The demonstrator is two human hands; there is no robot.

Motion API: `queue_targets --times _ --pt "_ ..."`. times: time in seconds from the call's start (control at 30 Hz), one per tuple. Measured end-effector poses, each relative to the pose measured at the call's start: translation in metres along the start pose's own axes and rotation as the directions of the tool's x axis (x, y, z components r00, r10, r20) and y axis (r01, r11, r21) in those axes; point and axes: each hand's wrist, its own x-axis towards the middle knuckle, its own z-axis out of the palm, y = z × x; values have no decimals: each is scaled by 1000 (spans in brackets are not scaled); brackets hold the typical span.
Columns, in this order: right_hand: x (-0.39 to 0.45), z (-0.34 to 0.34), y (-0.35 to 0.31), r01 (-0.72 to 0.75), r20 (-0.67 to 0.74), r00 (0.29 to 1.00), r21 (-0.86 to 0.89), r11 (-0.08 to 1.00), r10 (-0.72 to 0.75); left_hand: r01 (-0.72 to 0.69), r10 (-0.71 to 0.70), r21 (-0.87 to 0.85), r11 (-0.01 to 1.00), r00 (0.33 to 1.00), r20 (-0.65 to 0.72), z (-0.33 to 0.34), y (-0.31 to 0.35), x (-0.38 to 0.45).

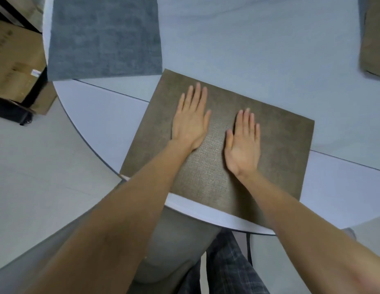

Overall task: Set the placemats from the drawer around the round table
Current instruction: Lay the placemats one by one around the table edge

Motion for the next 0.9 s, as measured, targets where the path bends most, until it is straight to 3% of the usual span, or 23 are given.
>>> queue_targets --times 0.07,0.13,0.27,0.33,0.4,0.47,0.7,0.8,0.9 --pt "-8 3 -8 132 26 991 -12 991 -132 -102 101 35 994 994 29 9 7 -29" --pt "-17 0 9 154 53 987 -29 988 -152 -54 53 46 997 998 36 10 -7 -42" --pt "-58 -13 63 -144 51 988 -47 988 147 201 -209 104 974 975 71 0 -27 -53" --pt "-67 -13 53 -231 44 972 -23 973 232 107 -117 117 987 990 77 -1 1 -67" --pt "-73 -9 25 -158 41 987 14 987 157 -74 66 70 995 993 101 3 30 -88" --pt "-84 -1 8 -20 55 998 6 1000 20 -121 114 40 992 984 134 9 27 -103" --pt "-97 4 32 113 53 992 -28 993 -111 -135 129 94 986 989 69 20 6 -110" --pt "-108 4 46 59 47 997 -28 998 -57 -100 90 120 988 993 82 20 5 -114" --pt "-132 -4 85 -5 48 999 -56 998 8 22 -35 133 991 995 95 17 10 -119"
